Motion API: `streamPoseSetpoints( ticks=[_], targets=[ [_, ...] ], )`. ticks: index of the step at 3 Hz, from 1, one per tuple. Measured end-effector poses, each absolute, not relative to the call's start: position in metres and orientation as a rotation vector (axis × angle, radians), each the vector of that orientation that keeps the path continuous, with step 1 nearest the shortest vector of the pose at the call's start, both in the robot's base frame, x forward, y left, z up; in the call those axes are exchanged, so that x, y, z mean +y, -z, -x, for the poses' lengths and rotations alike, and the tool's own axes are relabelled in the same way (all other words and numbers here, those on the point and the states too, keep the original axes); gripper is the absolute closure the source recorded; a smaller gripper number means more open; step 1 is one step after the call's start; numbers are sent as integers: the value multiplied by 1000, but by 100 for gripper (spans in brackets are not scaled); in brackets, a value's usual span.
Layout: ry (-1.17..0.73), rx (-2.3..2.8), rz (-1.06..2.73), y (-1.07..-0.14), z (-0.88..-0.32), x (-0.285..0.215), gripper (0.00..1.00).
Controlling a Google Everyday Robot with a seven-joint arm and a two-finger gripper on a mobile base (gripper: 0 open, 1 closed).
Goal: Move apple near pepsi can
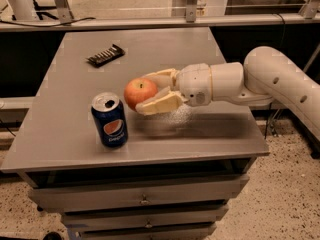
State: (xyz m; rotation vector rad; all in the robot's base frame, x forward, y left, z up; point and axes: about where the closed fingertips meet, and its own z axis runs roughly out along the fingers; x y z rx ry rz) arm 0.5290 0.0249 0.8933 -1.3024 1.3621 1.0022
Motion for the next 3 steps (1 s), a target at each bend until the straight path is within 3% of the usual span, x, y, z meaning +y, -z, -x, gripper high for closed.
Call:
streamPoseSetpoints(
  ticks=[3],
  targets=[
    [-1033,1432,1374,-872,-525,21,100]
  ],
)
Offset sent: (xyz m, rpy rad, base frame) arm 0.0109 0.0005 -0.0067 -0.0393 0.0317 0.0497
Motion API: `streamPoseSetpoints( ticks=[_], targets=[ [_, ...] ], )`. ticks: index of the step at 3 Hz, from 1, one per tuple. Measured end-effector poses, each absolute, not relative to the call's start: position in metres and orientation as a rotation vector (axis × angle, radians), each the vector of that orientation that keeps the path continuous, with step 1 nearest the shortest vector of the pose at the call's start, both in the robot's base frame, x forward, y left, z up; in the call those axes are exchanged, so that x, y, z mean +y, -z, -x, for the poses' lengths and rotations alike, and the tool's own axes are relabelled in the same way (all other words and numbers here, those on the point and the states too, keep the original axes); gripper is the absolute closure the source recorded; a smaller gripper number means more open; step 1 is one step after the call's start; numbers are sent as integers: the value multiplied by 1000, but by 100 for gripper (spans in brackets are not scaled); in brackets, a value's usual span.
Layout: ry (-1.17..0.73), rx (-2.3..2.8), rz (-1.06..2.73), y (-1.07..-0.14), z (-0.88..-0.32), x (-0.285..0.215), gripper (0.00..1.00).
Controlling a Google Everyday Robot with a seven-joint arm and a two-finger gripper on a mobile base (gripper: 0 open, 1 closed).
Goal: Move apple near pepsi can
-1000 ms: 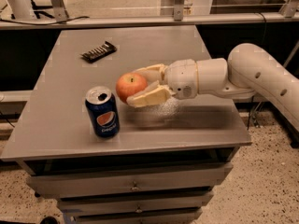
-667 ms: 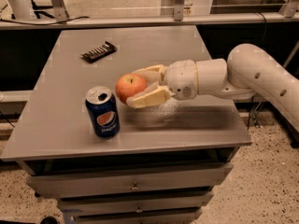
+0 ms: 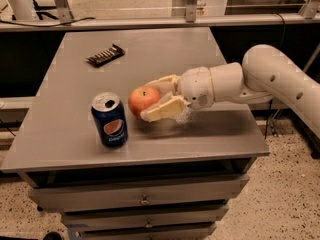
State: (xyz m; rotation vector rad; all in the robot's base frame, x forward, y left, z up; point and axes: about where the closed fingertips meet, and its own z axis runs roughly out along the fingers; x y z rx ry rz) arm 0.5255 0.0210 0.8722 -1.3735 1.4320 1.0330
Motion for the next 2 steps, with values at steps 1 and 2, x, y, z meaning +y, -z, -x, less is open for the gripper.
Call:
streamPoseSetpoints(
  ticks=[1,2],
  targets=[
    [-1053,1489,1419,-853,-517,16,100],
    [-1082,1535,1449,-839,-514,16,84]
  ],
)
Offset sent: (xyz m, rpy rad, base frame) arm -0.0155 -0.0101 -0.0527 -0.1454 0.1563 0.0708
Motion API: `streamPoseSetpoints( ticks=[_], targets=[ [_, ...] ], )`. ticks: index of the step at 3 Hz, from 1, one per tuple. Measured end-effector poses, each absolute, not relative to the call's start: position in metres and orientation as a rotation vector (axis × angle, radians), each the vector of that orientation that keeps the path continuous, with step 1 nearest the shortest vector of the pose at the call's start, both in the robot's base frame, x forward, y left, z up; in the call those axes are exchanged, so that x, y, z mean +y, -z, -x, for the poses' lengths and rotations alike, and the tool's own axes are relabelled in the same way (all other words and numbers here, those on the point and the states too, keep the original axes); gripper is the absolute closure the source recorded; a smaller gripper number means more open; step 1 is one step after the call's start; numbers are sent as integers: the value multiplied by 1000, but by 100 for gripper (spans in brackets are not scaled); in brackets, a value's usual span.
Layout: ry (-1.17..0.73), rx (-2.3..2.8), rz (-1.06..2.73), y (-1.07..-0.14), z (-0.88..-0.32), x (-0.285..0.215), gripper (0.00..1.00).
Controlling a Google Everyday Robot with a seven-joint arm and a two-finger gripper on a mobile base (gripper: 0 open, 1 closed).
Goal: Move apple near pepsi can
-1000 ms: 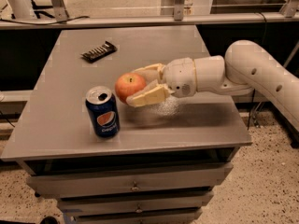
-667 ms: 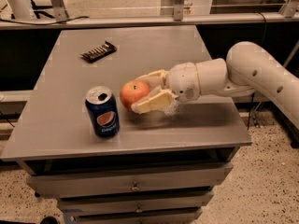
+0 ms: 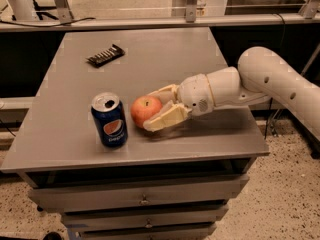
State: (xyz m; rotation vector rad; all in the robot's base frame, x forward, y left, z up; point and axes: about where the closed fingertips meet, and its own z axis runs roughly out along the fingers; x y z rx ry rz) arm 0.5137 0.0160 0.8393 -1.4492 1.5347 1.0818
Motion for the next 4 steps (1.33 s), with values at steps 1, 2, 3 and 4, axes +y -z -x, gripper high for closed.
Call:
streamPoseSetpoints(
  ticks=[1,2,3,4],
  targets=[
    [-1082,1535,1449,-841,-514,16,61],
    [-1082,1535,1449,-841,-514,16,37],
    [-1082,1535,1450,-841,-514,16,13],
    [-1065,1578,1481,-846,-512,7,0]
  ],
)
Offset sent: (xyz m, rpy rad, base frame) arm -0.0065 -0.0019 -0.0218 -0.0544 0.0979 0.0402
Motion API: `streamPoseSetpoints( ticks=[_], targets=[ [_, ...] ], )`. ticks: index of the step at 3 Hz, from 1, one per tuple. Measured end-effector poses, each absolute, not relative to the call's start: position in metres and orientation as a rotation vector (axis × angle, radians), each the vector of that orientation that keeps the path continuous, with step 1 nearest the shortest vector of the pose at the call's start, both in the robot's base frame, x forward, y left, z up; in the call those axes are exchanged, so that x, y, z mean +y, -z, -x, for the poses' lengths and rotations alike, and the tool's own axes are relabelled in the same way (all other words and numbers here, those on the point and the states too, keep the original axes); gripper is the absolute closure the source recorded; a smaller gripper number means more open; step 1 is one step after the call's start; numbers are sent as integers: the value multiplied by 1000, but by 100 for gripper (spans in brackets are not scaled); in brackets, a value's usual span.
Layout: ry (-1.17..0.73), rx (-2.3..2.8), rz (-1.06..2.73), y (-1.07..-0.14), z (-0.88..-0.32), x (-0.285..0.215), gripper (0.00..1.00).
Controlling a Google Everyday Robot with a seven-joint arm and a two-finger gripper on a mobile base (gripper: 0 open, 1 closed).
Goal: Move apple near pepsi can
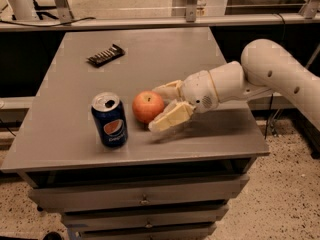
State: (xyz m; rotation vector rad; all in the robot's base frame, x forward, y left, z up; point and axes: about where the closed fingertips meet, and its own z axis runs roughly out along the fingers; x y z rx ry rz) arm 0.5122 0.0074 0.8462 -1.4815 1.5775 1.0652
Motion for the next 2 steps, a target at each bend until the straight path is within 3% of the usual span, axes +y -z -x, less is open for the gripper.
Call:
streamPoseSetpoints(
  ticks=[2],
  targets=[
    [-947,1641,1512,-888,-516,-32,0]
  ],
)
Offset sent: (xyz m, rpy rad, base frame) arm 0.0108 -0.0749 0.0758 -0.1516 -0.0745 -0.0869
